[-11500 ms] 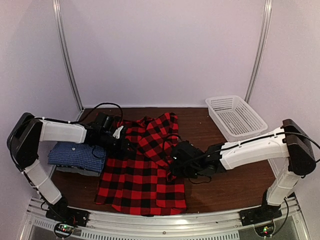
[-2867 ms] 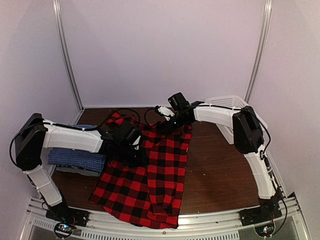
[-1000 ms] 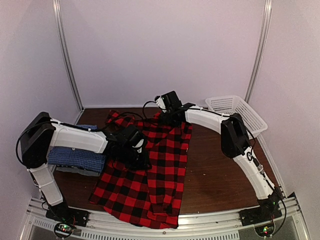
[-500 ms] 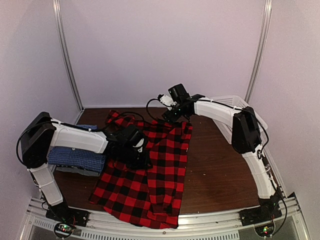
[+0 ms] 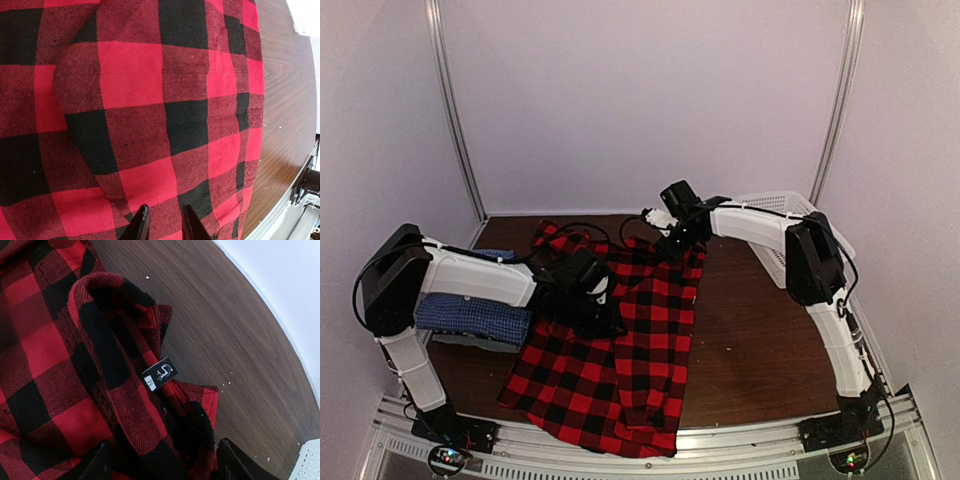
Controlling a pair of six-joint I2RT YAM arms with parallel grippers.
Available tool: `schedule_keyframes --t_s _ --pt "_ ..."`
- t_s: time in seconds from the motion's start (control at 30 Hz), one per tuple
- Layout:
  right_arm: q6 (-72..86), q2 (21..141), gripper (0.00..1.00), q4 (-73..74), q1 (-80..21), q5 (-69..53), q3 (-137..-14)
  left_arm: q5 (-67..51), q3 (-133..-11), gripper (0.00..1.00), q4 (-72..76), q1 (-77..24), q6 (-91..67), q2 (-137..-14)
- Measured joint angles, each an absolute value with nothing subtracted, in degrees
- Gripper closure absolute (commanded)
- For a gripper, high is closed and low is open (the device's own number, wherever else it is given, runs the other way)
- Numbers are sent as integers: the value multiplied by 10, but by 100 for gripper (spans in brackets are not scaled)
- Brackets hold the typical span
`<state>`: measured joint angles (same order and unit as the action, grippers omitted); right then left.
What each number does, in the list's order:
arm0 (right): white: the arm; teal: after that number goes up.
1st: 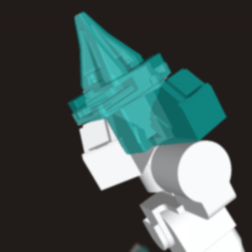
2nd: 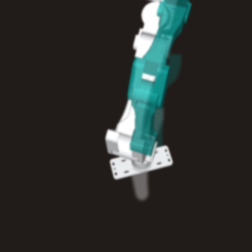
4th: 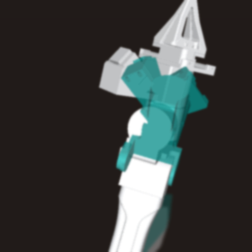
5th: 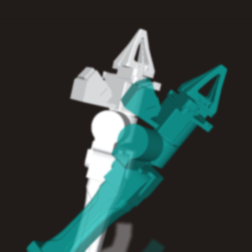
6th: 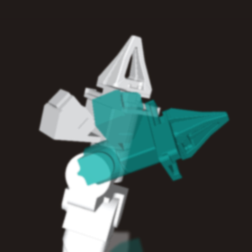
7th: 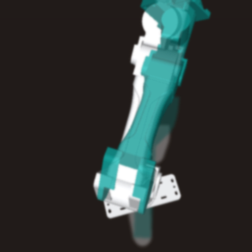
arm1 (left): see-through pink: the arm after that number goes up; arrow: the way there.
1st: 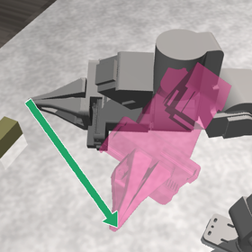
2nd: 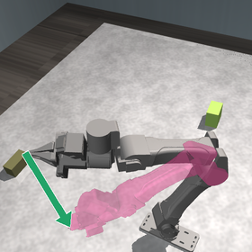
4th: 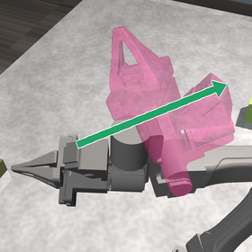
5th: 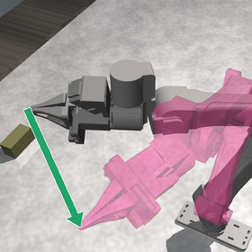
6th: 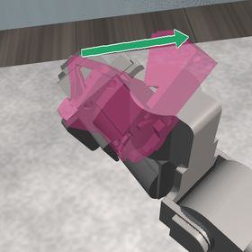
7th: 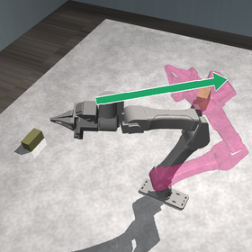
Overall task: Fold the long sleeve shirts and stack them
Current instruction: Adjust the corner of the shirt at the center of the board.
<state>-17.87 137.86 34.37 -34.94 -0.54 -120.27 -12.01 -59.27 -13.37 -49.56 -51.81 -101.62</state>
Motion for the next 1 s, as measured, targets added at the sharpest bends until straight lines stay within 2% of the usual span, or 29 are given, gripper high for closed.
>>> schedule_keyframes --t_s 0.3,0.5,0.63,0.7,0.8,1.0 --pt "-181 1383 81 336 -346 36 -1218 -123 -593 77 -133 -498 -518 -1017" --pt "-182 1390 92 314 -343 65 -1239 -123 -593 77 -133 -499 -518 -1017" --pt "-189 1404 95 288 -342 95 -1254 -125 -593 77 -133 -499 -518 -1022" --pt "-191 1417 92 275 -342 112 -1267 -126 -593 77 -133 -500 -518 -1024" --pt "-195 1439 76 250 -340 146 -1278 -127 -593 76 -133 -500 -518 -1025" --pt "-198 1466 34 214 -332 201 -1284 -128 -593 76 -133 -500 -518 -1025"
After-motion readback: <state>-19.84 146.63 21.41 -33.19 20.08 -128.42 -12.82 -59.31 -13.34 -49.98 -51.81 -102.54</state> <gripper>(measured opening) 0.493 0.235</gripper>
